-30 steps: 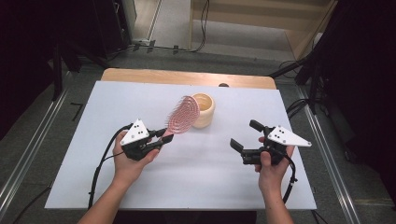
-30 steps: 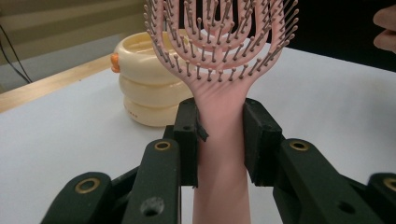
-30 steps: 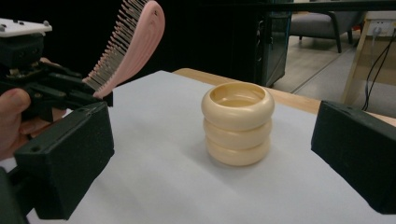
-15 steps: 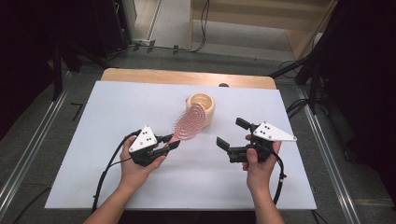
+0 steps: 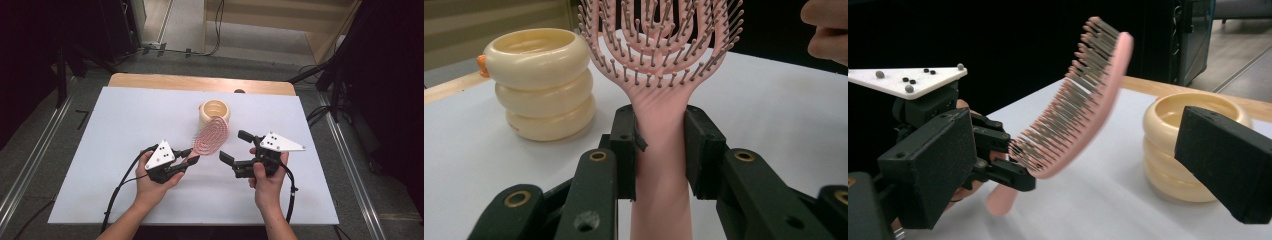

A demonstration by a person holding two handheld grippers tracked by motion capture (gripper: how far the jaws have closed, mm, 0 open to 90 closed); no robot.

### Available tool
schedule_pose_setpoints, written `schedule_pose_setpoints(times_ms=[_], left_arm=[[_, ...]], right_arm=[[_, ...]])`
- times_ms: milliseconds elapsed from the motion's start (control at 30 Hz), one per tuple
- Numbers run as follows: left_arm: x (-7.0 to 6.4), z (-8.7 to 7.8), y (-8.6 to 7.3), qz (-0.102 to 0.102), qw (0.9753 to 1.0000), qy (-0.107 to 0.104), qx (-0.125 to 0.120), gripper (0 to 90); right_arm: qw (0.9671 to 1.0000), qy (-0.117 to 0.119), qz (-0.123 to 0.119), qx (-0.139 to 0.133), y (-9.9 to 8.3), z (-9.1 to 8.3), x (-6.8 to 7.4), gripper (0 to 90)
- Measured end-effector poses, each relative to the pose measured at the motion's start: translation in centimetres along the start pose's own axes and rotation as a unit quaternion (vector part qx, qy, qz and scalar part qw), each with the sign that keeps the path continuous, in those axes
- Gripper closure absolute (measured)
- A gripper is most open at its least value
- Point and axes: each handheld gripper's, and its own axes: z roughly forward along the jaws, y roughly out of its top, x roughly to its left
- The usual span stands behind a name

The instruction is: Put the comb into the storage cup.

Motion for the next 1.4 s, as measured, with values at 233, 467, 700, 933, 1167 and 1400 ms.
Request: schedule_pose_setpoints(times_ms=[233, 467, 700, 933, 1167, 1400], left_arm=[[-0.6, 0.4, -0.2, 0.001, 1.0000, -0.008, -0.001, 70.0], [-1.1, 0.5, -0.1, 0.003, 1.0000, -0.003, -0.007, 70.0], [-1.7, 0.8, 0.0, 0.012, 0.9999, 0.001, -0.008, 70.0], [-2.2, 1.0, -0.4, 0.019, 0.9998, 0.001, -0.007, 70.0], [-2.5, 1.0, -0.4, 0.024, 0.9996, 0.006, -0.012, 70.0], [-2.7, 1.0, -0.3, 0.028, 0.9994, 0.009, -0.017, 69.9]], right_arm=[[0.9999, 0.009, 0.011, 0.009, -0.2, 0.8, 0.7, 0.0], [0.9987, 0.002, 0.050, 0.008, -0.8, 1.4, 0.5, 0.0], [0.9970, -0.010, 0.076, 0.001, -1.0, 1.7, 1.0, 3.0], [0.9943, -0.034, 0.101, 0.001, -0.9, 2.3, 1.6, 12.1], [0.9912, -0.031, 0.128, 0.011, -1.2, 3.0, 1.9, 22.1], [0.9878, -0.032, 0.152, 0.012, -1.6, 3.3, 2.0, 30.5]])
